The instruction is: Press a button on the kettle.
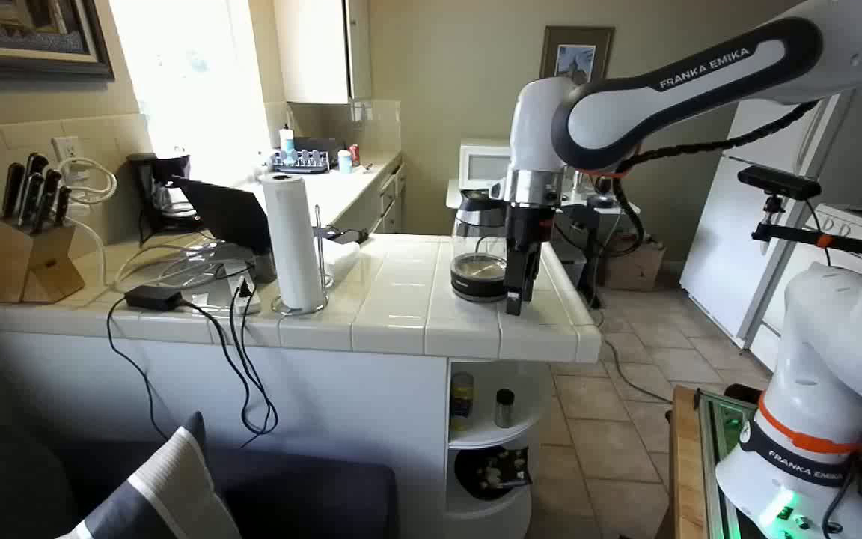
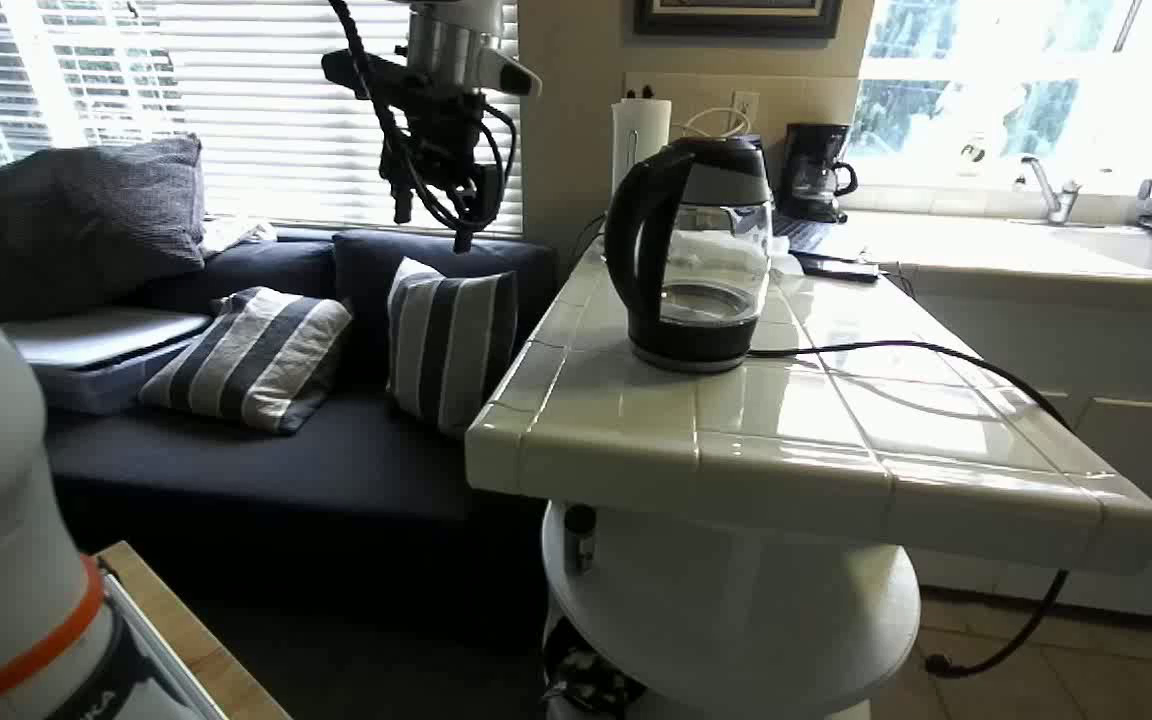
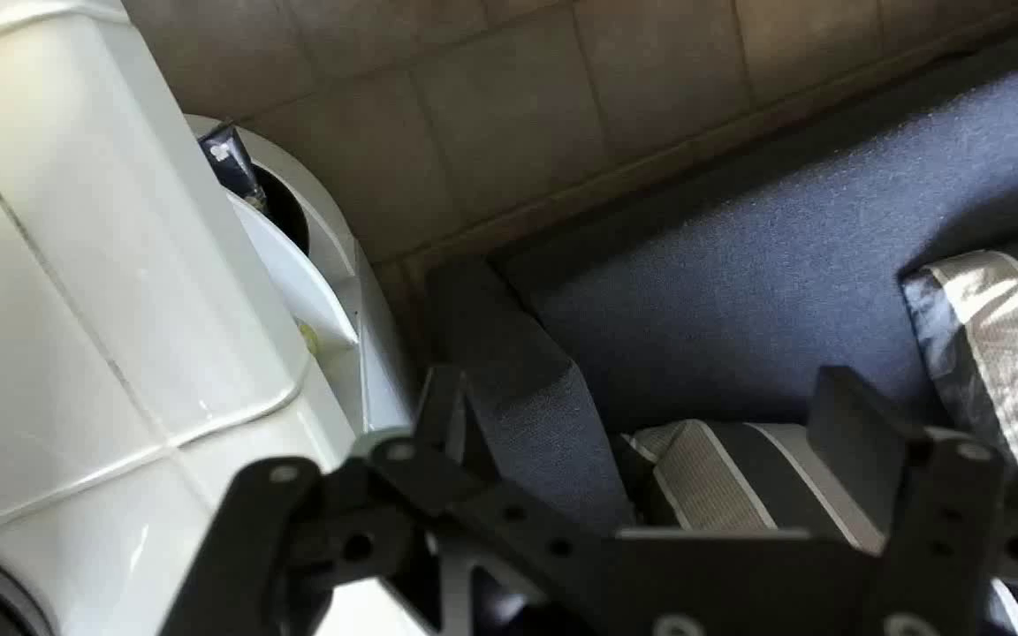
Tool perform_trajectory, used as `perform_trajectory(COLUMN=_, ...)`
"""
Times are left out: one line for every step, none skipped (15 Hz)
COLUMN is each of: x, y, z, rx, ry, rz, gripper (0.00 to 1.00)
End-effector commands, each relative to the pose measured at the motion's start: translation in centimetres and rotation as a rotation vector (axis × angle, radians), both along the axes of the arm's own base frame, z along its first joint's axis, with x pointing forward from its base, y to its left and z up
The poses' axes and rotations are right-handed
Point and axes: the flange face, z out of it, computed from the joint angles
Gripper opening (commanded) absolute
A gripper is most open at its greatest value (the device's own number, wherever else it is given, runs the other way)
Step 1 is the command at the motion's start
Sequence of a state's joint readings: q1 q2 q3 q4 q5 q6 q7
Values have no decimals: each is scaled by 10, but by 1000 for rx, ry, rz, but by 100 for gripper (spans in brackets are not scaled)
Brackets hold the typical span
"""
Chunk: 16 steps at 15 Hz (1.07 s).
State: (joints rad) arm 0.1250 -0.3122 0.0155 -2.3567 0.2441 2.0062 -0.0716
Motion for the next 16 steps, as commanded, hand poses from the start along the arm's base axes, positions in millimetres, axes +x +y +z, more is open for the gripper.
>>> perform_trajectory(x=0, y=0, z=0, rx=0, ry=1, rz=0, gripper=100)
perform_trajectory(x=0, y=0, z=0, rx=0, ry=1, rz=0, gripper=100)
perform_trajectory(x=0, y=0, z=0, rx=0, ry=1, rz=0, gripper=100)
perform_trajectory(x=1, y=1, z=-1, rx=-44, ry=13, rz=-55, gripper=100)
perform_trajectory(x=-1, y=2, z=-2, rx=-94, ry=12, rz=-133, gripper=100)
perform_trajectory(x=-3, y=2, z=-2, rx=-120, ry=8, rz=-167, gripper=100)
perform_trajectory(x=-8, y=4, z=-1, rx=-156, ry=29, rz=-209, gripper=100)
perform_trajectory(x=-12, y=5, z=0, rx=-185, ry=30, rz=-254, gripper=100)
perform_trajectory(x=-14, y=6, z=1, rx=-213, ry=32, rz=-300, gripper=100)
perform_trajectory(x=-18, y=7, z=4, rx=-235, ry=24, rz=-349, gripper=100)
perform_trajectory(x=-21, y=6, z=7, rx=-259, ry=12, rz=-397, gripper=100)
perform_trajectory(x=-24, y=2, z=13, rx=-274, ry=-18, rz=-443, gripper=100)
perform_trajectory(x=-26, y=-2, z=17, rx=-291, ry=-35, rz=-488, gripper=100)
perform_trajectory(x=-29, y=-7, z=23, rx=-311, ry=-58, rz=-529, gripper=100)
perform_trajectory(x=-32, y=-12, z=28, rx=-332, ry=-78, rz=-573, gripper=88)
perform_trajectory(x=-36, y=-19, z=35, rx=-347, ry=-97, rz=-618, gripper=74)
